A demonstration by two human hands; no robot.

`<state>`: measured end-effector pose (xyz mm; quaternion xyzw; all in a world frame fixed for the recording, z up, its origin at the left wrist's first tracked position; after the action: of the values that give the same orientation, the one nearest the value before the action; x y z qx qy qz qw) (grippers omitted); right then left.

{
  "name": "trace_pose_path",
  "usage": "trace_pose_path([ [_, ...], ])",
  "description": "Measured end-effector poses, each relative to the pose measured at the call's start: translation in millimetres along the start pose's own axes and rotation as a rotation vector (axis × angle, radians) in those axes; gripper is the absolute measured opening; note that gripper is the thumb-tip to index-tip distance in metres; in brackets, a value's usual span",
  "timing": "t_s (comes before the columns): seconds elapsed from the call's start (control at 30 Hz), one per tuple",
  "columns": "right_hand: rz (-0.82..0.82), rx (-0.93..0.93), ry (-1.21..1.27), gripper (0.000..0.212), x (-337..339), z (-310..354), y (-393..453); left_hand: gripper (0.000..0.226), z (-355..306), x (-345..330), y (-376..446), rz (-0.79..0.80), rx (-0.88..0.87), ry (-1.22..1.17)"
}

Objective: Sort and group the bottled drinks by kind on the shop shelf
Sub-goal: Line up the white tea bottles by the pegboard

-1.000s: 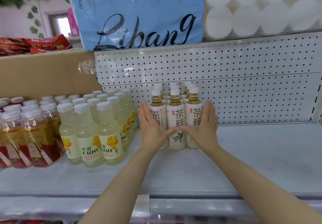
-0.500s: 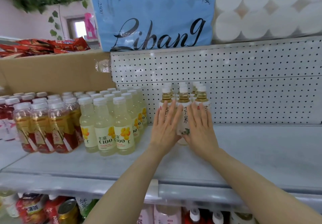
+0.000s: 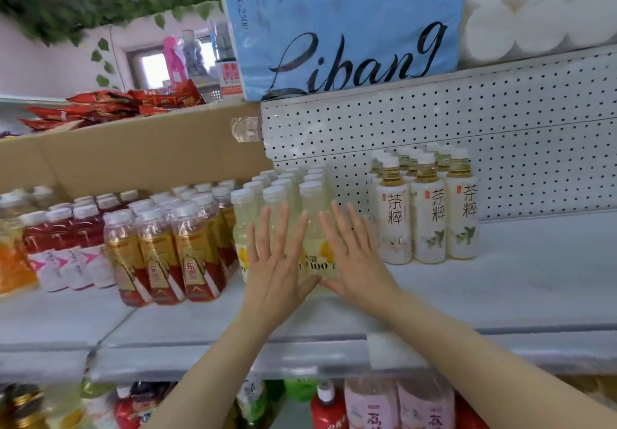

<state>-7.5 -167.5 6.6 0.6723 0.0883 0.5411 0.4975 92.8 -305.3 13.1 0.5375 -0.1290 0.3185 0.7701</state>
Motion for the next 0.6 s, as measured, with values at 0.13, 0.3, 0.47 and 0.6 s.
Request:
trace_pose_path([
  [0.13,0.014,-0.130,-0.043,0.139,-25,26,12,0.137,46,-12,-17,0.062,0.224,-0.232],
  [0.3,0.077,-0.342,0.178,0.148,-41,37,19,0.160,50,-26,-19,0.078,0.395,-0.673],
  [0.47,0.112,-0.382,0.173,0.150,-42,36,23,0.161,50,-33,-18,0.115,0.422,-0.673],
  [0.6,0.151,-0.384,0.112,0.149,-41,35,22,0.156,52,-34,-19,0.148,0.406,-0.662],
])
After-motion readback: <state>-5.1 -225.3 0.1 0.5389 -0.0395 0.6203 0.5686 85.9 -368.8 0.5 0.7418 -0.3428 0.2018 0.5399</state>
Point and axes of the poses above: each hand's wrist, its own y-axis towards the middle knuckle, its own x-axis out of the back of the hand, z = x × y, the point moved 2 cm from there along y, towards the middle knuckle, and after that the axes turned 12 degrees about -x, right-handed, at the moved point
